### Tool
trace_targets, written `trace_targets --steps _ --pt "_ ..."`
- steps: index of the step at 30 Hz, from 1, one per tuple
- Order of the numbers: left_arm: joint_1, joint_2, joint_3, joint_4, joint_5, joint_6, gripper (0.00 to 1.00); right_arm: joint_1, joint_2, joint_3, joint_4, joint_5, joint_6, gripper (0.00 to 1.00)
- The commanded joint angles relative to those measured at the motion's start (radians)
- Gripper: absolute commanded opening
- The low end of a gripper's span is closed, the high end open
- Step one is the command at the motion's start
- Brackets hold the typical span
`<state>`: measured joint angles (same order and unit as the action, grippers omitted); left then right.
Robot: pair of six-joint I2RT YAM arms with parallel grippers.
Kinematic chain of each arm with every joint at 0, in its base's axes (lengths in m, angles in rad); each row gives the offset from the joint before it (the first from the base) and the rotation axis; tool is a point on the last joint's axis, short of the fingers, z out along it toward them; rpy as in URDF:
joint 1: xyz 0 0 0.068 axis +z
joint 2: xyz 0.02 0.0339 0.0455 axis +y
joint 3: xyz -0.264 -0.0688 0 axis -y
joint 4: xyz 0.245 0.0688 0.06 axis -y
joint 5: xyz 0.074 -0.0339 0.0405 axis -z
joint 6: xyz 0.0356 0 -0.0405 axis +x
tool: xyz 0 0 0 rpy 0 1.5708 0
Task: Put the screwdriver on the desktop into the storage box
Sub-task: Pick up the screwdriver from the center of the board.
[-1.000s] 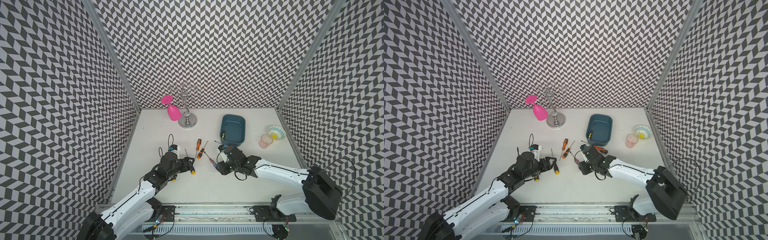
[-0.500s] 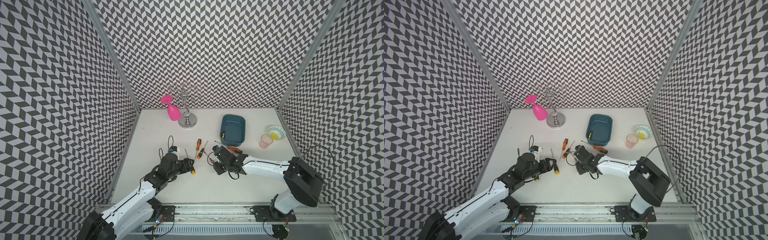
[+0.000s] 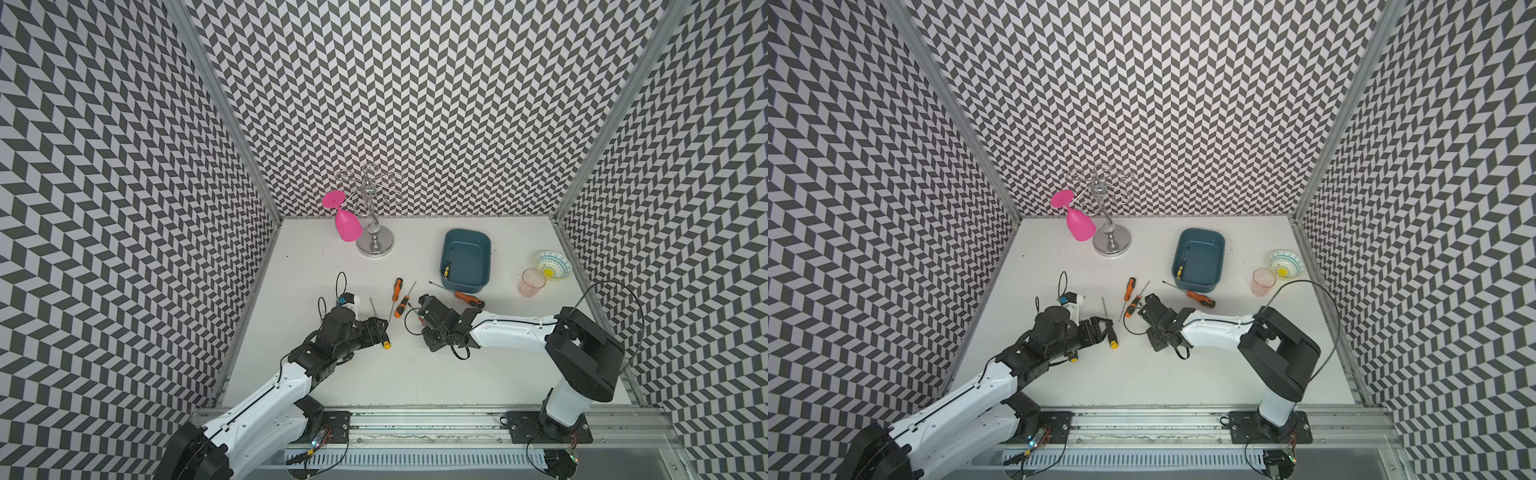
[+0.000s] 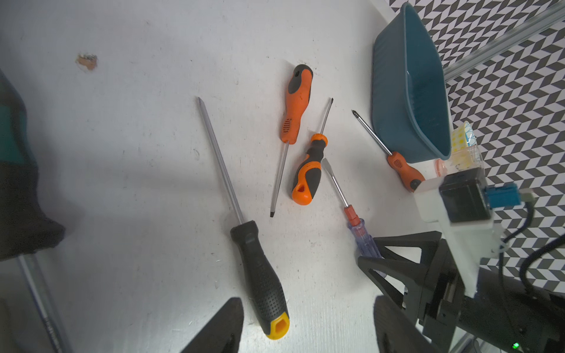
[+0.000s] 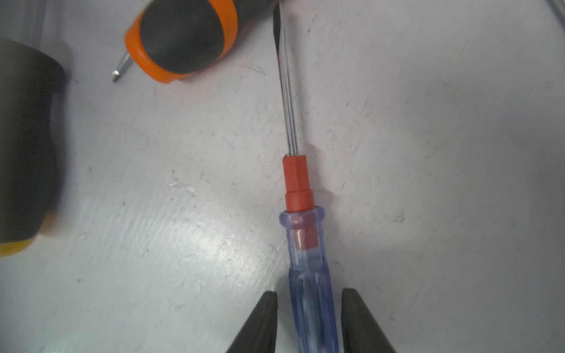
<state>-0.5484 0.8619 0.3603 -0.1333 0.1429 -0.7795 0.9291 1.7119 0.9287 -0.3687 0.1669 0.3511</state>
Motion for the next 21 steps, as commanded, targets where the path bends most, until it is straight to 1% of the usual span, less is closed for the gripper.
trace_targets --steps 1,8,21 --pt "-0.004 -0.001 -0.009 0.008 -0.013 0.002 0.71 0.008 0.006 0.009 -0.001 0.028 -0.007 0.34" --pt "-0.004 0.003 -0.002 0.010 -0.010 0.008 0.71 0.006 -0.049 -0.038 0.000 0.021 -0.001 0.24" --pt "-0.005 0.017 -0.001 0.033 0.020 0.014 0.71 -0.015 -0.157 -0.068 0.020 -0.042 0.020 0.21"
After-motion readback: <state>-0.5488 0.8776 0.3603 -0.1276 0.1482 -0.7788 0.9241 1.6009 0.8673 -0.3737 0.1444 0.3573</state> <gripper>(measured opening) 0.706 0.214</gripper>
